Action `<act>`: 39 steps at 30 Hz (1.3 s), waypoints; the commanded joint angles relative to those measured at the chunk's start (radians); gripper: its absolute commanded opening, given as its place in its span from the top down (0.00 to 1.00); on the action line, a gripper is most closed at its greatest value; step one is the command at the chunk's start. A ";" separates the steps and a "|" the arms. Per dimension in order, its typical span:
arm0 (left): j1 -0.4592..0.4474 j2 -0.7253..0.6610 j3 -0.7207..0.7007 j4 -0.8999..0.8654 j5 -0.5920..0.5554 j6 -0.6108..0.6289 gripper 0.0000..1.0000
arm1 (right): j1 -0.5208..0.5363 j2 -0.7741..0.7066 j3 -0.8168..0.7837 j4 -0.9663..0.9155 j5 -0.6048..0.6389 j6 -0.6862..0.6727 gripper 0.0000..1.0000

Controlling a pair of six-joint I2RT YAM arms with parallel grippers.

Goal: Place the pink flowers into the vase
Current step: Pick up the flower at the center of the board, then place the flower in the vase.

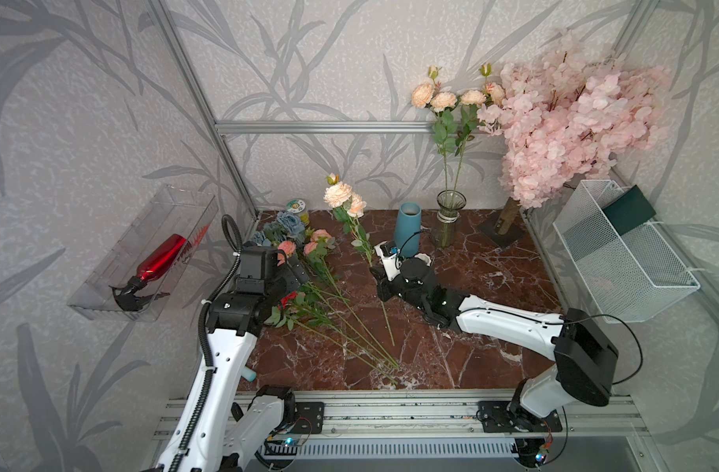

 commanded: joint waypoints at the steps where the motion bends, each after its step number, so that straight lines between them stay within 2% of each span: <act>1: 0.005 -0.016 0.035 -0.003 0.002 0.001 0.01 | 0.012 -0.052 0.005 0.098 0.015 -0.047 1.00; 17: 0.005 -0.011 0.039 0.014 0.027 -0.002 0.01 | 0.009 -0.065 0.161 0.168 0.071 -0.256 1.00; 23: 0.004 -0.015 0.035 0.022 0.040 0.007 0.01 | -0.006 -0.040 0.206 0.271 0.098 -0.342 1.00; 39: 0.003 -0.016 0.034 0.045 0.103 0.051 0.02 | -0.151 0.169 0.506 0.285 0.075 -0.409 1.00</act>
